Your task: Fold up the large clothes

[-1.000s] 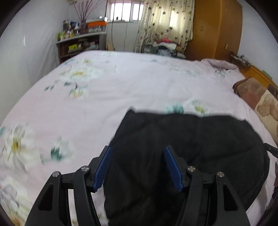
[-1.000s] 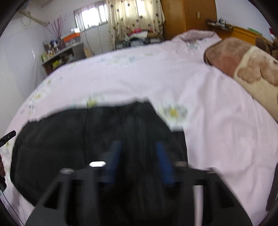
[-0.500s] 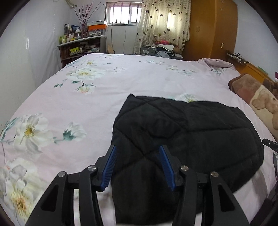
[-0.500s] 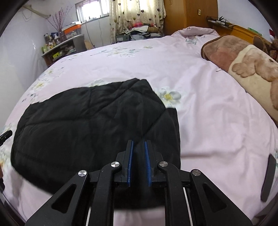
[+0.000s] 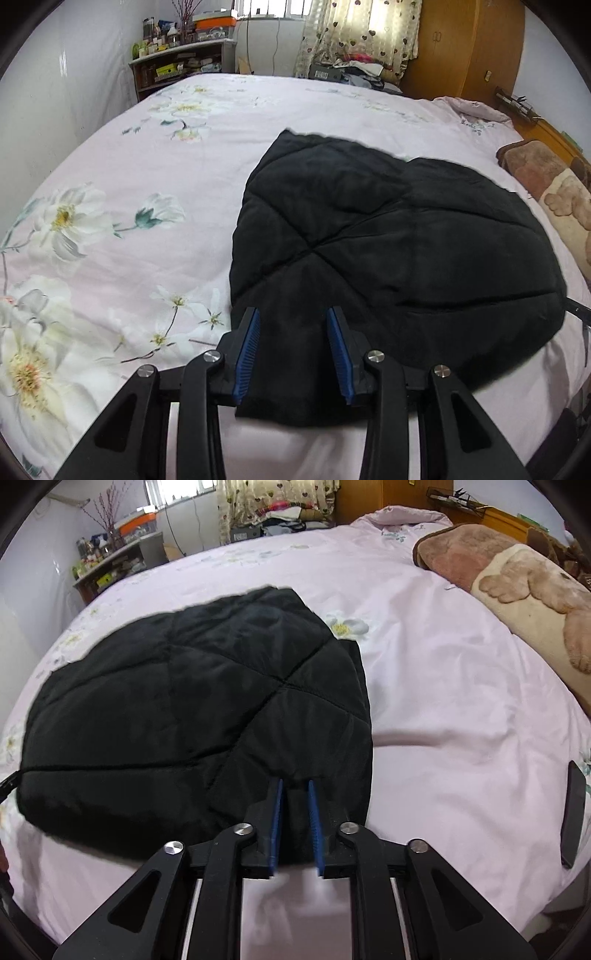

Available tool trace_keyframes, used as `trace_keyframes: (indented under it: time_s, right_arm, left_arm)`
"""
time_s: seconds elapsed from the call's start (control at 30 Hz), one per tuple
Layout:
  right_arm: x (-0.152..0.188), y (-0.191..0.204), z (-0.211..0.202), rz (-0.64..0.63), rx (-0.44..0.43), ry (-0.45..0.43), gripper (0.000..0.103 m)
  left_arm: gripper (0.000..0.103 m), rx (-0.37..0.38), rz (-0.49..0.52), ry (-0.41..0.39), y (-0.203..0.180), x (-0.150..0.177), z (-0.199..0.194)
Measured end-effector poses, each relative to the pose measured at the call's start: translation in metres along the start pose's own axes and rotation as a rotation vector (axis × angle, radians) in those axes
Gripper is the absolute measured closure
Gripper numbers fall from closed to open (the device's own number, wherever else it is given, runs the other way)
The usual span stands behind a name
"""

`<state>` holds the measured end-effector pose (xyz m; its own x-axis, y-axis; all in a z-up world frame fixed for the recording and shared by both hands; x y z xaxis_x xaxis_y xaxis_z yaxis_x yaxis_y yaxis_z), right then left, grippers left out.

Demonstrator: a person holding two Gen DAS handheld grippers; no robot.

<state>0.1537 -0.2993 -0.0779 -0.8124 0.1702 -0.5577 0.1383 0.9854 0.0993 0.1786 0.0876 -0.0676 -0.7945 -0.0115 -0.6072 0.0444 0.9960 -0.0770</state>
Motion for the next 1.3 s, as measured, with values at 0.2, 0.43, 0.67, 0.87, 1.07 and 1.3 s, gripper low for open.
trace_keyframes:
  time_s: [0.2,0.43,0.67,0.87,1.07,1.3]
  right_arm:
    - [0.021,0.021,-0.033,-0.008,-0.054,-0.023,0.072]
    - [0.038,0.043,-0.053,-0.039,-0.112,-0.028,0.056]
    - [0.033,0.043,-0.046,-0.032,-0.101,-0.028,0.056]
    - [0.017,0.029,-0.031,-0.021,-0.064,-0.042,0.056]
    - [-0.003,0.004,-0.014,0.017,-0.021,-0.044,0.056]
    - [-0.032,0.003,0.005,-0.025,-0.030,-0.058,0.056]
  left_arm:
    - [0.063,0.027,0.003,-0.036,-0.022,0.009,-0.044]
    - [0.059,0.031,0.014,-0.050,-0.033,0.013,-0.071]
    - [0.055,0.018,0.012,-0.058,-0.031,0.006,-0.064]
    - [0.054,-0.011,0.009,-0.034,-0.021,-0.003,-0.037]
    - [0.054,-0.056,0.006,-0.032,-0.005,-0.020,-0.012]
    - [0.047,-0.042,-0.020,-0.036,0.012,-0.050,0.020]
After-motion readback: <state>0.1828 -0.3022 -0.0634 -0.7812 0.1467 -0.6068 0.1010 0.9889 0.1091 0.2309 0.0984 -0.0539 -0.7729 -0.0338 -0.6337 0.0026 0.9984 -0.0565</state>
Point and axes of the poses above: each gripper's, at about its wrist camera, not at the fingertips, and z roughly the way its jaws point, y to its left, x to its underside, the point moved 6 cm from there along z, roughly the way its jaws point
